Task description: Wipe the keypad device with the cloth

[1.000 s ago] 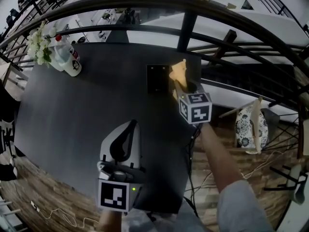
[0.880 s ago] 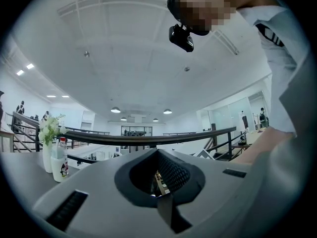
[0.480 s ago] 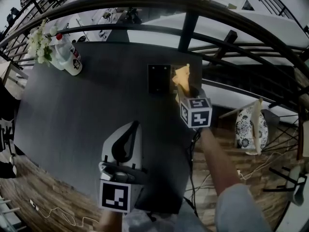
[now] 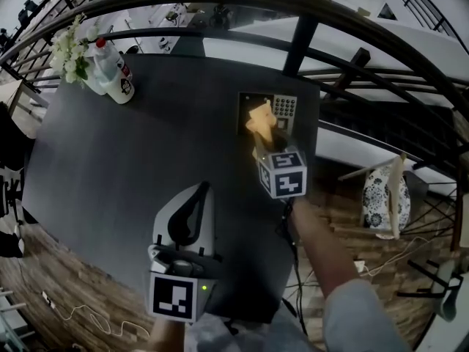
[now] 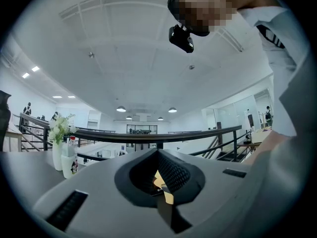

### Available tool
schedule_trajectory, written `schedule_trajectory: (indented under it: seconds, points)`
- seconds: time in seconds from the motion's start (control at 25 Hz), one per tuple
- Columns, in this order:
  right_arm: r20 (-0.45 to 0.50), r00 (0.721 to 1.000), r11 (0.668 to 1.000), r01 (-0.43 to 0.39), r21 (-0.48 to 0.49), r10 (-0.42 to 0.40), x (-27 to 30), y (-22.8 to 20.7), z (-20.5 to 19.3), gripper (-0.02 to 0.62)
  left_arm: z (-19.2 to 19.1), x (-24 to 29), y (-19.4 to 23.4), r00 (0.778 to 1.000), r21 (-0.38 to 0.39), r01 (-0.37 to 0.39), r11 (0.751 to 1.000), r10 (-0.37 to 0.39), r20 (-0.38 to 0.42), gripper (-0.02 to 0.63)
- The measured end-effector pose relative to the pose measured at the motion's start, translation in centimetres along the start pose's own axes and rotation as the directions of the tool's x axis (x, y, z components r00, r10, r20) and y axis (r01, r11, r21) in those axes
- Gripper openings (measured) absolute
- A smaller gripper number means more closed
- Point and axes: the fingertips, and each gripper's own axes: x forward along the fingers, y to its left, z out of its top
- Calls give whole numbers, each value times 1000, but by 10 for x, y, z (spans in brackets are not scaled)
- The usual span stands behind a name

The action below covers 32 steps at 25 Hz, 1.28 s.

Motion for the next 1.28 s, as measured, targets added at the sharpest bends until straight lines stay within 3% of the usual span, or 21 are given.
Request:
schedule_trajectory:
  seconds: [0.36,0.64,0.8,1.0,1.28]
  points:
    - [-8,993,987,-121,-109,121,6,47,11,101,1,-7,9,1000,-3,-22,1000,22,0,8]
    - [32,991,977,-124,-174,131,11,40,61,101,3,-6,15,999,-13,-42,999,42,11,6]
    - [45,985,975,-160,-152,168,23,39,89,101,2,-7,13,999,-15,-43,999,43,12,6]
    - [20,977,976,-211,-54,213,38,46,97,101,-1,-10,17,999,-15,-54,998,54,-1,8]
    - [19,985,985,-171,14,170,35,19,90,103,1,-8,15,999,-1,-41,999,41,4,7]
